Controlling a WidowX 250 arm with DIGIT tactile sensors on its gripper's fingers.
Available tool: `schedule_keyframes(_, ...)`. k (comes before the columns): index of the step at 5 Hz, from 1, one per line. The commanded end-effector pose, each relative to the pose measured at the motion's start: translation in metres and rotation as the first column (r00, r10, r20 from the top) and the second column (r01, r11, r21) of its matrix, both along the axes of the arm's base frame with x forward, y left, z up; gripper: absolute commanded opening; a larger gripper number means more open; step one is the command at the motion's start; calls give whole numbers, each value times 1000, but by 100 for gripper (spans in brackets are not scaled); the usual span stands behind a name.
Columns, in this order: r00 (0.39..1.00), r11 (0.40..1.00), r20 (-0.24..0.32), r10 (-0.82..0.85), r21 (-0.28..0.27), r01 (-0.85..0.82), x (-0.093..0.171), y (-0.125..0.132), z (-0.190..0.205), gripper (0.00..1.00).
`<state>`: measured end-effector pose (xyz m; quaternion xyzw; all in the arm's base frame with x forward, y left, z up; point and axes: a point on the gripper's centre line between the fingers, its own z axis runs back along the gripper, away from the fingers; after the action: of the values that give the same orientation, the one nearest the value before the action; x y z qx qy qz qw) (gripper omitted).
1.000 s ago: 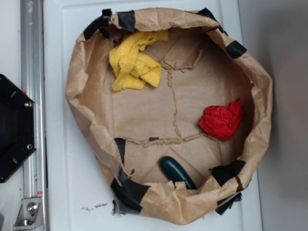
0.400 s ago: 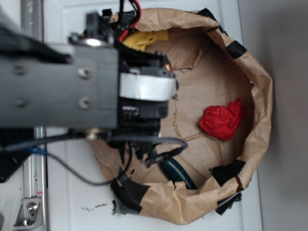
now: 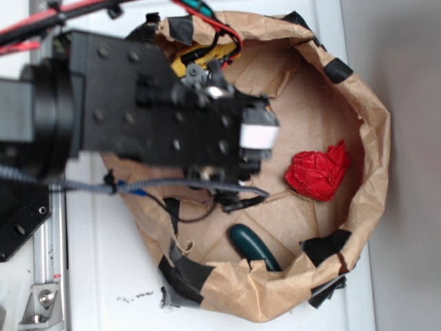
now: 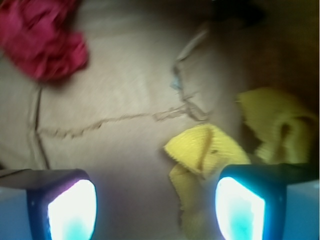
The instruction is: Grab the yellow cloth.
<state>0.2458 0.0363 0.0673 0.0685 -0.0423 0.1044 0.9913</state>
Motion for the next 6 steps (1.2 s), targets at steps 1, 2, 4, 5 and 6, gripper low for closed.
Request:
schedule_keyframes(1,983,982,-67,-173,-88,167,-12,40,-30,100)
schedule_keyframes(2,980,988,-135,-148,-59,141,-25,51,-43,100)
schedule_keyframes(4,977,989,-205,-58,123,84,-28,58,-55,100)
schedule_keyframes(5,974,975,-226,17,220,34,-33,65,-53,100)
schedule_keyframes(6,980,980,-196,32,200,8,-40,71,-42,100)
